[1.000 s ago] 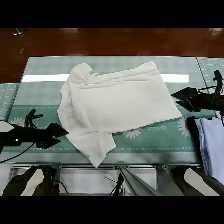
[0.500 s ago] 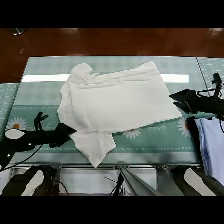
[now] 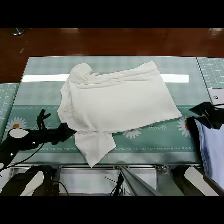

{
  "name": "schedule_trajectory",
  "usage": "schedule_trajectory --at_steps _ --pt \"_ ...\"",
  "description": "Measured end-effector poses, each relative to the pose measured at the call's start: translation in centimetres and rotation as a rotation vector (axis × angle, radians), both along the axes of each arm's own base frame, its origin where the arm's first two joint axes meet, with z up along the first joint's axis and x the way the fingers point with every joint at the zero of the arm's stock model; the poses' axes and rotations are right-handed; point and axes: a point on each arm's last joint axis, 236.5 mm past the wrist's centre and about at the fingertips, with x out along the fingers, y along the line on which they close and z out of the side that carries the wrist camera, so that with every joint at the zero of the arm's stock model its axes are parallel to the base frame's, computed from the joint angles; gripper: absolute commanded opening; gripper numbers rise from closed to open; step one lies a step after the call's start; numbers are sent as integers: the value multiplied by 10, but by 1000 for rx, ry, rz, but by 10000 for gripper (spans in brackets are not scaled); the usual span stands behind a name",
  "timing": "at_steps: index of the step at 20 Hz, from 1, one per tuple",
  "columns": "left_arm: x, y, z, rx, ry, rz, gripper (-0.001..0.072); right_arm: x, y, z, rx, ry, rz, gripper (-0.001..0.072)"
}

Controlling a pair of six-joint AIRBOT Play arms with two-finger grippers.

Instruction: Fold the shirts.

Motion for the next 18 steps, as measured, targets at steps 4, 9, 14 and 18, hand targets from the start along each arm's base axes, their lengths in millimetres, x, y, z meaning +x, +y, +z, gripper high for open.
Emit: schedule_trajectory --at_steps 4,9,14,18 --pt "1 -2 2 -4 -9 -8 26 -7 5 -29 34 99 22 620" --pt "1 -3 2 -8 -11 -9 26 26 16 -46 86 113 86 620" --pt "1 -3 3 -9 -12 -10 26 51 39 -60 133 149 180 620" --pt "1 -3 3 -9 -13 -10 26 60 62 -68 148 175 257 143"
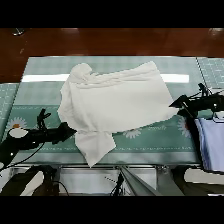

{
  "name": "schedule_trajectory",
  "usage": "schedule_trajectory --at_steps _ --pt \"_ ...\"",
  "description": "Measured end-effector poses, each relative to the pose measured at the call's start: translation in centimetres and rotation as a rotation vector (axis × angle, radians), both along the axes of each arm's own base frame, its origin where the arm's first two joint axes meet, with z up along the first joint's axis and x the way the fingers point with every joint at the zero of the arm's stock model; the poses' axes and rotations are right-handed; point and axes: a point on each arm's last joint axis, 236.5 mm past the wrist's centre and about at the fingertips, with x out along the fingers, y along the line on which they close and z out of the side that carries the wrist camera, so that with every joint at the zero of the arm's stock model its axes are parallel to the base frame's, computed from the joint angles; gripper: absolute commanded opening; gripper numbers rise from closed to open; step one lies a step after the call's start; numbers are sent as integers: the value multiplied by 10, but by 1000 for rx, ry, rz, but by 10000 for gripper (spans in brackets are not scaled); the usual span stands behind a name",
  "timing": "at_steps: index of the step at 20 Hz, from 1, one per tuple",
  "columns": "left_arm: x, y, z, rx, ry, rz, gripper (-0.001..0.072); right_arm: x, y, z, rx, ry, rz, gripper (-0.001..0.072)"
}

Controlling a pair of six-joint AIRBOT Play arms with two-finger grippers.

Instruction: Fold the shirts.

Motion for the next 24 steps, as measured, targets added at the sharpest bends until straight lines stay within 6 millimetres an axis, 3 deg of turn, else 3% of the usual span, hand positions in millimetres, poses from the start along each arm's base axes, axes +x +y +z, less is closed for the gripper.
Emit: schedule_trajectory --at_steps 1,4,5,7,9,11,13,15,18,19,21,24 --pt "0 0 0 -2 0 2 26 3 2 -2 -13 0 23 27" --pt "10 0 9 -6 -28 5 26 21 14 15 -10 -51 89 26" --pt "21 1 19 -5 -59 4 26 30 17 28 -9 -77 119 26" --pt "58 3 60 -8 -176 3 25 67 19 77 -39 -202 163 26" --pt "110 9 135 2 -382 4 25 111 21 152 -100 -385 183 26" --pt "155 17 238 46 -642 7 25 144 27 251 -182 -608 191 26" --pt "174 28 352 134 -910 11 25 148 30 351 -283 -818 182 26" --pt "165 39 452 260 -1130 18 25 121 35 437 -366 -995 159 26" --pt "118 56 560 478 -1350 57 25 54 40 524 -482 -1186 120 27" --pt "98 61 582 550 -1392 69 25 27 43 546 -515 -1239 110 26" --pt "61 71 607 676 -1438 91 25 -23 48 574 -572 -1310 95 26" --pt "9 87 615 842 -1421 113 26 -85 56 593 -625 -1365 90 27"
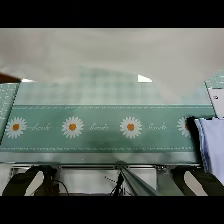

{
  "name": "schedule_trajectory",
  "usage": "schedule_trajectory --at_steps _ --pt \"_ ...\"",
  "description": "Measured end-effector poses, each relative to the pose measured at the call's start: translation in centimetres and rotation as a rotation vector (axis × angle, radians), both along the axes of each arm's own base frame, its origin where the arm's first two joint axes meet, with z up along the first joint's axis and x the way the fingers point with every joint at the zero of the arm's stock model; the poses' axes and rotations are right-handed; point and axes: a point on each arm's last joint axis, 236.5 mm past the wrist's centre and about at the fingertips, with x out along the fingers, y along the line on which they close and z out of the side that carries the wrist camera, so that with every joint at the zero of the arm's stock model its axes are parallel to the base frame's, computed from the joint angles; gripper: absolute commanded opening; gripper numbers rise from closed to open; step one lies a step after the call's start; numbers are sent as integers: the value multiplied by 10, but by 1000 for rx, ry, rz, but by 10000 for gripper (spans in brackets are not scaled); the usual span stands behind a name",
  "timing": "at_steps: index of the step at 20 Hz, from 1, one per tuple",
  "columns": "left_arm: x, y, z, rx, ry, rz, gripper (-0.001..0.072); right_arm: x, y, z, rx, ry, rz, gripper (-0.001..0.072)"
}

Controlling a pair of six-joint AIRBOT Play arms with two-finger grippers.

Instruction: Fold the shirts.

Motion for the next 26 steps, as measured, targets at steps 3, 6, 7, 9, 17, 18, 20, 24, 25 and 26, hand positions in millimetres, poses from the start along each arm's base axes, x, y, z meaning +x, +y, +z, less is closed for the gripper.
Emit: schedule_trajectory --at_steps 3,6,7,9,17,18,20,24,25,26 --pt "-38 15 -11 58 40 94 25 -43 5 -4 -34 11 -13 26" --pt "-56 24 -28 69 100 141 26 -64 6 -23 -50 77 -22 27" --pt "-57 25 -36 66 128 148 25 -65 6 -30 -50 101 -21 26" --pt "-48 29 -60 50 213 152 25 -61 5 -50 -42 168 -16 26" --pt "60 9 -223 -119 649 1 26 33 1 -186 87 467 44 26" --pt "78 5 -242 -152 684 -20 26 50 2 -208 116 502 54 27" --pt "115 0 -282 -209 758 -43 26 89 -4 -252 168 564 52 27" --pt "188 -12 -349 -324 837 -64 26 173 -7 -324 287 616 71 27" --pt "207 -15 -363 -356 836 -62 26 195 -7 -338 321 611 80 27" --pt "223 -17 -376 -386 833 -56 26 216 -7 -349 352 607 88 27"
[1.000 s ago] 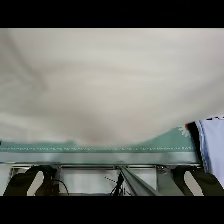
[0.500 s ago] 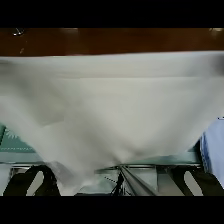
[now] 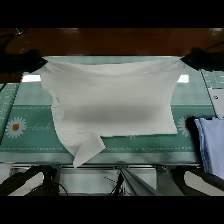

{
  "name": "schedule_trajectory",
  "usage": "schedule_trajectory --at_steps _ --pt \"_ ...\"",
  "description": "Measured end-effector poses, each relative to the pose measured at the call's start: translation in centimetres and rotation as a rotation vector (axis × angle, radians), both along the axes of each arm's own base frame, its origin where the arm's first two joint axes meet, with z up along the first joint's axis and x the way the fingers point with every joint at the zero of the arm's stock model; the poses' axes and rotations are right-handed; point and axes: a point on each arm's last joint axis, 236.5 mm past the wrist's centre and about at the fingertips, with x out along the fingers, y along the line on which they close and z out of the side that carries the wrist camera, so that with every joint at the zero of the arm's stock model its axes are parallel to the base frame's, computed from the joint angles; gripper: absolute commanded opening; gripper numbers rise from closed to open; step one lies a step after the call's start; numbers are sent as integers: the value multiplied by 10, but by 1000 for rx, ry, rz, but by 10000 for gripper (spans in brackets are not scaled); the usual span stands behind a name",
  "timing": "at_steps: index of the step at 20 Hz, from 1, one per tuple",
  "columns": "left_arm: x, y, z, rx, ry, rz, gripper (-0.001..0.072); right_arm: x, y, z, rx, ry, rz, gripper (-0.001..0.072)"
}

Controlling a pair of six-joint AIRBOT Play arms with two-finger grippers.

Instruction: Fold the shirts.

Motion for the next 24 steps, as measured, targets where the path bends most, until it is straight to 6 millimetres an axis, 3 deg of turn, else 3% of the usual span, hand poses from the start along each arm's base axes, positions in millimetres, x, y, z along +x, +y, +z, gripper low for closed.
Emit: schedule_trajectory --at_steps 2,5,8,11,14,17,21,24 --pt "29 -1 -25 -46 -1 44 26 39 -3 -23 52 9 -12 27" --pt "56 -1 -66 -102 38 95 26 84 -5 -55 128 57 -23 27" --pt "65 -6 -101 -157 107 119 27 109 -5 -81 194 115 -36 27" --pt "63 -9 -120 -191 167 117 27 116 -2 -98 225 167 -27 27" --pt "53 -4 -119 -220 236 83 27 107 -7 -102 223 218 9 27" --pt "26 -5 -121 -220 339 -31 27 79 -17 -107 210 321 74 27" --pt "-27 -16 -158 -221 528 -153 27 23 -27 -149 146 542 150 27" --pt "-55 -21 -185 -232 619 -174 27 -8 -28 -181 144 668 156 27"
